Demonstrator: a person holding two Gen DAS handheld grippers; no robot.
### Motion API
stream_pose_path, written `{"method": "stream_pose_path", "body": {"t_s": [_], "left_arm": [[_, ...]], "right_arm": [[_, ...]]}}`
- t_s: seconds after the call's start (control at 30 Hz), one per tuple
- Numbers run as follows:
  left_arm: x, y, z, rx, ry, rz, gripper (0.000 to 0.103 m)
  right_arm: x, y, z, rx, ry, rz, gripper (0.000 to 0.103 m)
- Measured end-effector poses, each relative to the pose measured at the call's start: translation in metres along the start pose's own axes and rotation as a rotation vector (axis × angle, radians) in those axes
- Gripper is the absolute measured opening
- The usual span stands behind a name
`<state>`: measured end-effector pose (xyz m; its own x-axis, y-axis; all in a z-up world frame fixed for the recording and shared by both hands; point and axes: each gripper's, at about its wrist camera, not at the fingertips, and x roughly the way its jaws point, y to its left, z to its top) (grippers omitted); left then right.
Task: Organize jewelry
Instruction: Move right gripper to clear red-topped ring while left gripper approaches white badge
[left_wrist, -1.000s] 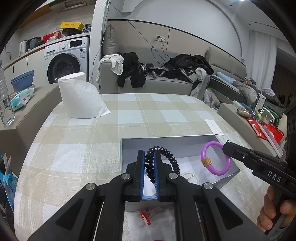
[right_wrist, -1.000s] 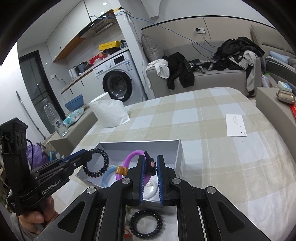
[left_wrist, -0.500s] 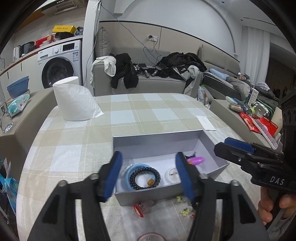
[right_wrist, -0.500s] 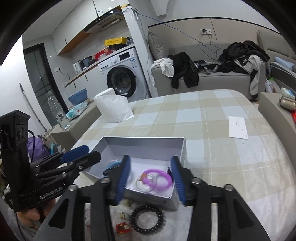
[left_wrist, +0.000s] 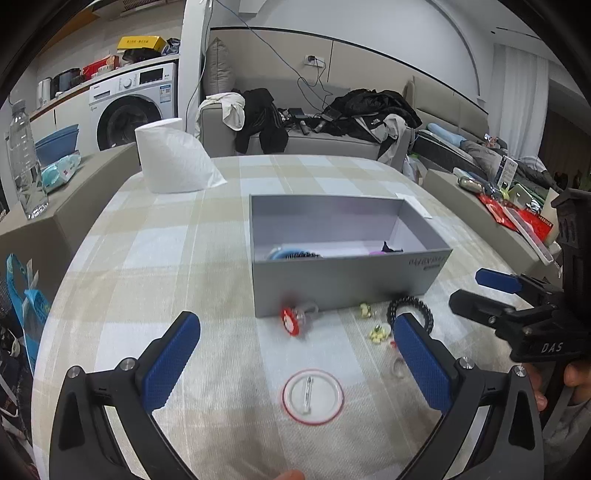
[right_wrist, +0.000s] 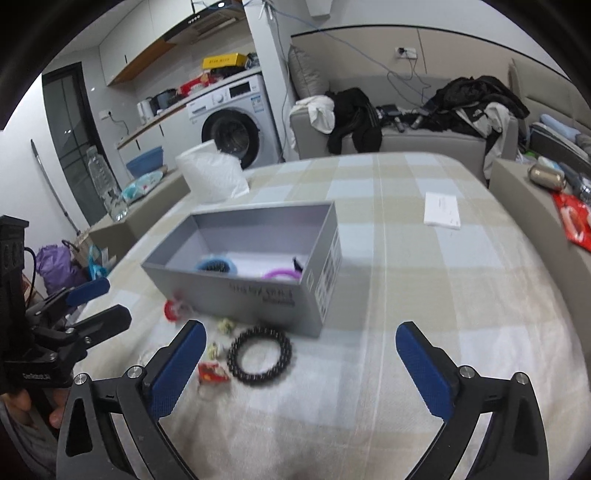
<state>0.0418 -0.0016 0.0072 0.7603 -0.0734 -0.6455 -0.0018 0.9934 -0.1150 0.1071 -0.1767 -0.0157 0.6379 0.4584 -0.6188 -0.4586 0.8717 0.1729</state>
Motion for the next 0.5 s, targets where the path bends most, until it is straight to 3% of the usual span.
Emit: {"method": "stream_pose_path", "body": {"t_s": [0.5], "left_arm": [[0.000,0.005,-0.016,-0.032,0.029,-0.015,0.102]], "right_arm": [[0.008,0.014,-0.015,-0.021,0.074,0.093,0.103]]}}
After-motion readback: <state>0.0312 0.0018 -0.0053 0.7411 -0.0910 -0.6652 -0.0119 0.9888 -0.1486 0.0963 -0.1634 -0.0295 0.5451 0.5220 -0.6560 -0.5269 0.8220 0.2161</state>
